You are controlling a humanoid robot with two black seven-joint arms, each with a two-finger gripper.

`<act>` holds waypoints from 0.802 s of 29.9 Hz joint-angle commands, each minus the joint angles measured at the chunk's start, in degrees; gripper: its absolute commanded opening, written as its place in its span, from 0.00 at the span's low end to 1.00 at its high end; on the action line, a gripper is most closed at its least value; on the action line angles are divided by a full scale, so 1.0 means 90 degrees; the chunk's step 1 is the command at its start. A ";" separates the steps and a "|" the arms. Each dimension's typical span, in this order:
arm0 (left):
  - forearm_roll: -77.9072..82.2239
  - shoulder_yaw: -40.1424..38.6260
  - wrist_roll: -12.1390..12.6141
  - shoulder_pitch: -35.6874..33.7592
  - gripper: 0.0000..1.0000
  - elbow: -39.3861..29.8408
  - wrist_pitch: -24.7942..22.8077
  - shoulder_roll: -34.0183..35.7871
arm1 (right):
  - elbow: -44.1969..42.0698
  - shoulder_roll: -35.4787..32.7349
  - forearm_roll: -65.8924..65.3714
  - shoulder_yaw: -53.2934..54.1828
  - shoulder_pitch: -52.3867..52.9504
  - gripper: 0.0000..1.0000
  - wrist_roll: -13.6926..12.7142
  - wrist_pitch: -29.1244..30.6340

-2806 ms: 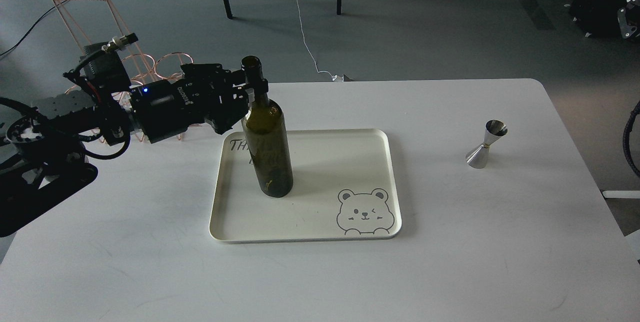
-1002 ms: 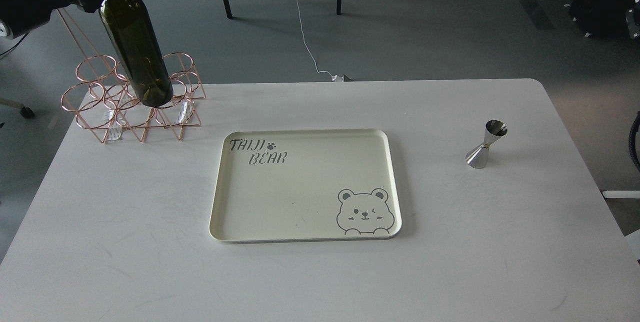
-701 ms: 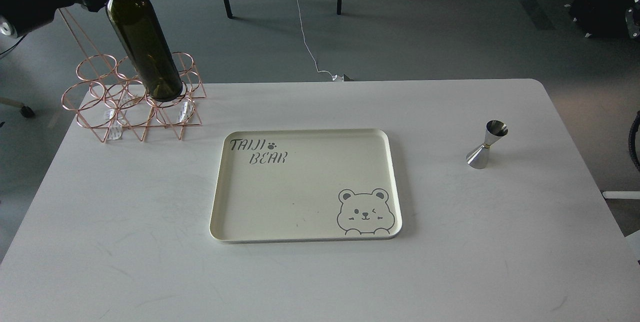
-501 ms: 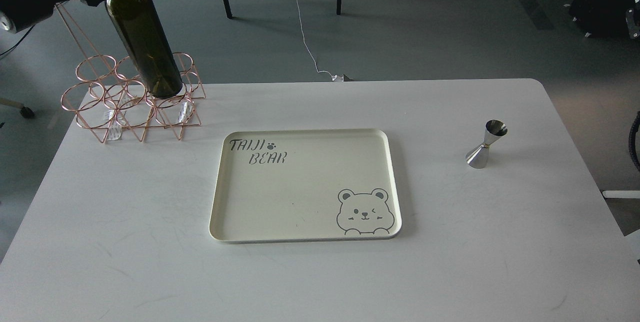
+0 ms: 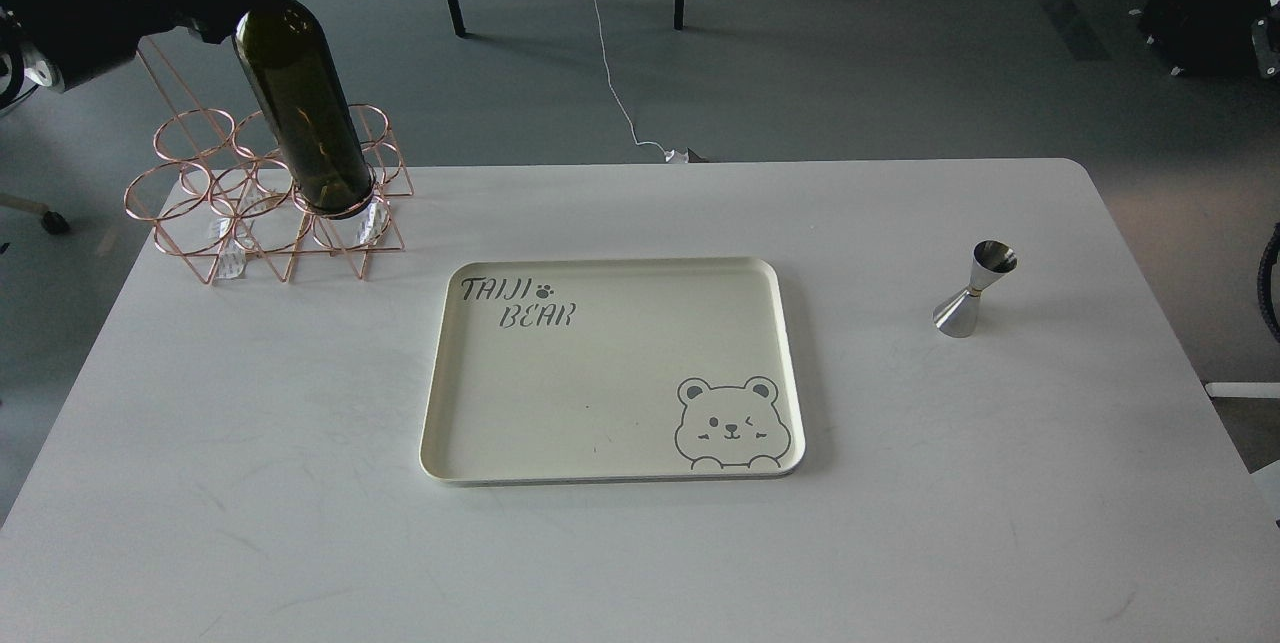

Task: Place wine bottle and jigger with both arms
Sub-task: 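Lower the bottle upright into the copper wire rack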

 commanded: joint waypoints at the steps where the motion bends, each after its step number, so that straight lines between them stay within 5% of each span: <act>1: -0.0051 0.0218 -0.0003 0.0005 0.20 -0.0002 0.0008 -0.0066 | 0.0008 0.0000 0.0000 0.0010 -0.0002 0.85 -0.0001 -0.0001; 24: -0.0080 0.0414 -0.0003 0.0093 0.29 0.0408 0.0008 -0.0320 | -0.0002 0.0000 0.0000 0.0000 -0.0012 0.85 -0.0001 -0.0010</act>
